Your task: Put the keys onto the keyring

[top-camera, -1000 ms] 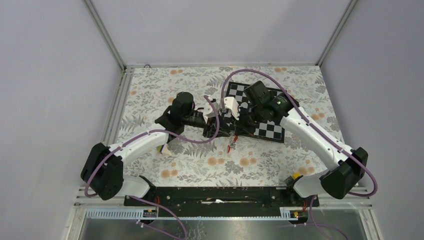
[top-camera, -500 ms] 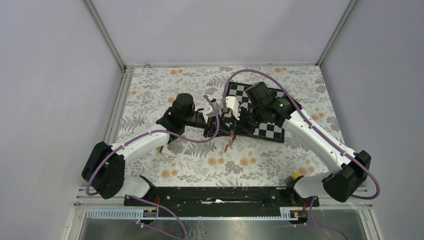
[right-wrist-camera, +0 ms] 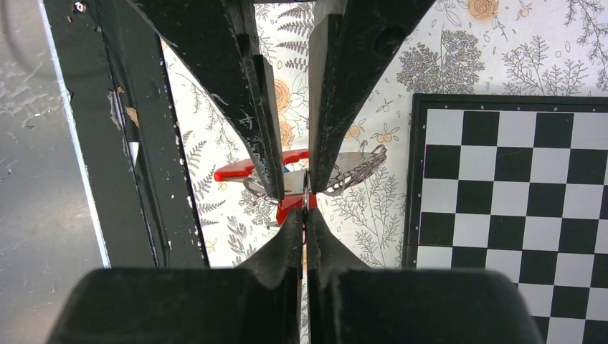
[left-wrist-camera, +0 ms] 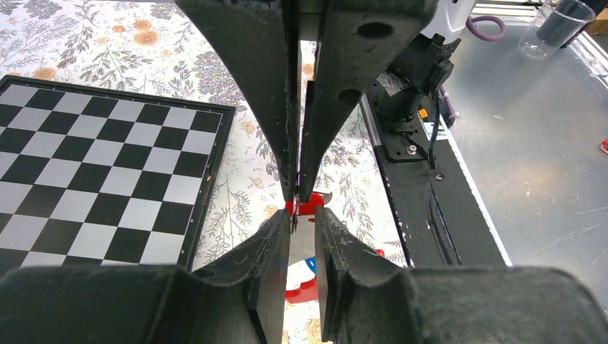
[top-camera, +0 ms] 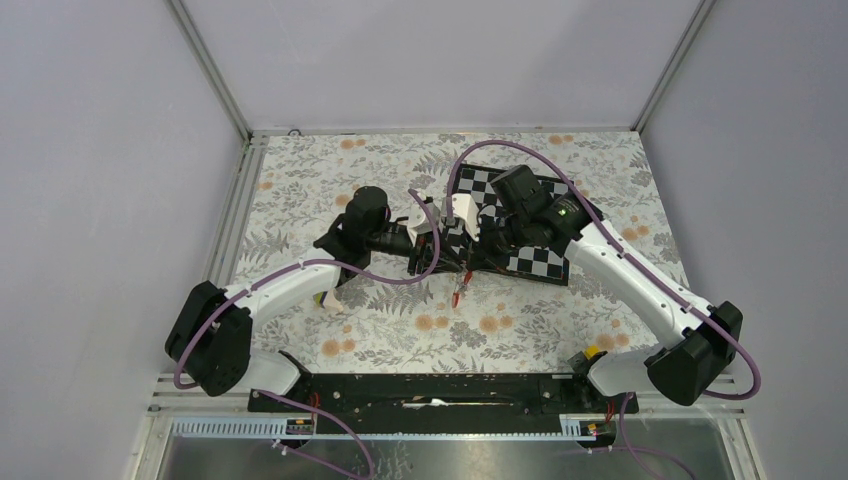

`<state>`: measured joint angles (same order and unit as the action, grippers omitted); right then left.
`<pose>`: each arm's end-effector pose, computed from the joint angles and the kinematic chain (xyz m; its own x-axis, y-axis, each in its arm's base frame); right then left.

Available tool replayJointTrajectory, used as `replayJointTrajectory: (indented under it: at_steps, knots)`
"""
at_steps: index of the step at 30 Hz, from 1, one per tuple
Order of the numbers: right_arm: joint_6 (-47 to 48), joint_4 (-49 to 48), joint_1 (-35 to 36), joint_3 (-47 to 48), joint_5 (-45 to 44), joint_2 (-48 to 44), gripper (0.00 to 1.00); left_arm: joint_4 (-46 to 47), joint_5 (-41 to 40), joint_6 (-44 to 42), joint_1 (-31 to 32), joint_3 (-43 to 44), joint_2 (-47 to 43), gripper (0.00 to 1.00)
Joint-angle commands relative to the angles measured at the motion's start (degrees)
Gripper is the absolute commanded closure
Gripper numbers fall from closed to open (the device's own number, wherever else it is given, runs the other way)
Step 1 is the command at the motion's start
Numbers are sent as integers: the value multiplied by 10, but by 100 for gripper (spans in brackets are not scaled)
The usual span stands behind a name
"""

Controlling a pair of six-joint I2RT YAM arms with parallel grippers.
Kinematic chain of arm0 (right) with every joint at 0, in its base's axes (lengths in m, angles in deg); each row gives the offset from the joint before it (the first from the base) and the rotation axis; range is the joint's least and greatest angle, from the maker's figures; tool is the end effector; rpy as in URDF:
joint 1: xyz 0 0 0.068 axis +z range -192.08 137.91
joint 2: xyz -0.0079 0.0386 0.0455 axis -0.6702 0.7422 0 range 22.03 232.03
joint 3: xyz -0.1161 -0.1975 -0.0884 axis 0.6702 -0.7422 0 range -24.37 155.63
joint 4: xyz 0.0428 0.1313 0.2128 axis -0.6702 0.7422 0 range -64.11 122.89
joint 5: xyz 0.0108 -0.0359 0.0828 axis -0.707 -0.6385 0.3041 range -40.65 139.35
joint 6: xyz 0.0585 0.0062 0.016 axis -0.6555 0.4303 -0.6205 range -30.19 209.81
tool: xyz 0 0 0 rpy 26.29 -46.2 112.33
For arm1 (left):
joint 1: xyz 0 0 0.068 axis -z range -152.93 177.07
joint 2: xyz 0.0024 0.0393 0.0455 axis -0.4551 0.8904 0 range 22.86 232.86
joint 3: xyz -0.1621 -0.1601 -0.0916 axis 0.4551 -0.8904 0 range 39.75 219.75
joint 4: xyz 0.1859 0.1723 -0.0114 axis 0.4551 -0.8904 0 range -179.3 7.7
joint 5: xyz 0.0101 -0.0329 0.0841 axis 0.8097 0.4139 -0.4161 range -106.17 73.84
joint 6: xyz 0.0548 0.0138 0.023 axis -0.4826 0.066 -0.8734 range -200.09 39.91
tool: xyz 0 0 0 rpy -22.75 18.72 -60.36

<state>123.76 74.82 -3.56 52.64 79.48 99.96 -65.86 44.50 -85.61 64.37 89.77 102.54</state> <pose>0.2060 0.1933 0.3135 -0.0537 -0.6602 -0.7492 -0.9908 0.1283 -0.0420 0.2201 -0.2176 0.2583 -0.0876 0.1259 -0.9882 0.9850 -0.1374 -0.1048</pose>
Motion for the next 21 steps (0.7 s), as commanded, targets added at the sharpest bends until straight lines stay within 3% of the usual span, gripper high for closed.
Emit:
replayJointTrajectory:
  at_steps: [1,7,11,16,21]
  knots:
    - [-6,-16,5,1,20,-19,100,32,20,2,1,6,-3,76]
    - [-8,-18,4,1,24,-19,100,32,21,4,1,7,2,86]
    - [-10,-20,5,-1,26,-18,100,32,21,9,1,10,5,100]
    - [-12,-31,4,-11,21,-25,99,21,11,18,1,13,3,100]
    - [-10,-59,4,-35,5,-43,74,-37,-11,5,1,29,-10,100]
